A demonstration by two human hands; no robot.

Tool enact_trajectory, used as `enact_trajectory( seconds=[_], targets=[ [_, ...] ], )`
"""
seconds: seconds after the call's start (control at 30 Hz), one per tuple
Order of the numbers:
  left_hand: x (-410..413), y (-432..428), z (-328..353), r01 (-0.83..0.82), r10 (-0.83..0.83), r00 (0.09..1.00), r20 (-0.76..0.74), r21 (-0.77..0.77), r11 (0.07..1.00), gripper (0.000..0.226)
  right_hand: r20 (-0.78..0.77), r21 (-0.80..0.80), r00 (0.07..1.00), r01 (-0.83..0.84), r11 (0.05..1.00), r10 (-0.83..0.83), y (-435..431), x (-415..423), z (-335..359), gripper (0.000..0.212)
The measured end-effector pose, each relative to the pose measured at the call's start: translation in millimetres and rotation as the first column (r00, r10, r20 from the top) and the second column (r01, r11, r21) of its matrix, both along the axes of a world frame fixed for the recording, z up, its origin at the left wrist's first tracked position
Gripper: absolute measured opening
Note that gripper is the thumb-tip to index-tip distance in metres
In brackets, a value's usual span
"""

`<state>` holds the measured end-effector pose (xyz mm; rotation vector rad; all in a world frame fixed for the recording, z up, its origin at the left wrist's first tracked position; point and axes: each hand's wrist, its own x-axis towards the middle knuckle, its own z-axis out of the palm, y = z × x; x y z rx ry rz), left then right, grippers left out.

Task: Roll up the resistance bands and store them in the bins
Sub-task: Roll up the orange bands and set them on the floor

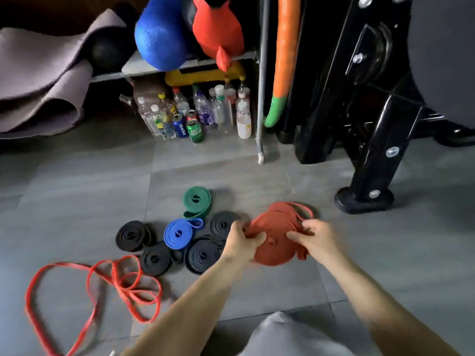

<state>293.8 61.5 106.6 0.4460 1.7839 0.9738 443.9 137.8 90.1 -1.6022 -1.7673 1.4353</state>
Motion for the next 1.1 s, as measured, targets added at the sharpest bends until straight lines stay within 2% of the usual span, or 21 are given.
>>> enact_trajectory(
  seconds=[0.07,0.17,0.37,0.5,0.57,0.67,0.83,0.97,1.0,1.1],
  targets=[
    [4.8,8.3,-32.9,-0.008,0.008,1.000,0.011,-0.071,0.997,0.037,0.037,-0.114,0.999,-0.018,0.993,0.023,8.7,5.4,-43.0,0.027],
    [11.5,19.2,-81.6,-0.060,0.077,0.993,0.086,-0.183,0.981,0.016,0.129,-0.162,0.991,-0.015,0.987,0.037,17.2,16.3,-101.2,0.031],
    [27.8,40.7,-163.3,-0.101,0.148,0.981,0.124,-0.323,0.941,0.023,0.194,-0.366,0.975,0.173,0.915,-0.107,24.1,37.0,-184.7,0.011],
    [38.0,58.0,-201.8,-0.063,0.138,0.974,0.178,-0.370,0.927,0.031,0.230,-0.454,0.961,0.245,0.856,-0.153,29.2,52.2,-219.4,0.016],
    [42.8,68.7,-215.7,-0.031,0.113,0.975,0.190,-0.389,0.921,0.033,0.277,-0.420,0.947,0.274,0.865,-0.166,36.8,54.2,-233.3,0.021],
    [48.4,84.5,-232.5,0.051,0.022,0.982,0.185,-0.377,0.925,0.034,0.381,-0.282,0.913,0.264,0.923,-0.144,52.6,50.5,-247.7,0.025],
    [50.9,104.6,-243.9,0.124,-0.122,0.992,0.028,-0.363,0.924,0.028,0.494,-0.220,0.867,0.189,0.957,-0.058,79.1,41.6,-257.0,0.032],
    [58.6,102.3,-243.0,0.197,-0.209,0.978,0.014,-0.402,0.894,0.052,0.562,-0.209,0.823,0.232,0.950,-0.078,91.4,35.0,-258.7,0.047],
    [61.2,99.9,-244.5,0.178,-0.183,0.983,0.025,-0.402,0.898,0.051,0.580,-0.206,0.813,0.216,0.954,-0.059,90.8,33.6,-259.1,0.047],
    [68.8,93.1,-246.8,0.028,0.046,0.987,0.155,-0.442,0.896,0.061,0.610,-0.170,0.792,0.176,0.970,-0.037,85.6,30.5,-259.2,0.039]
  ],
)
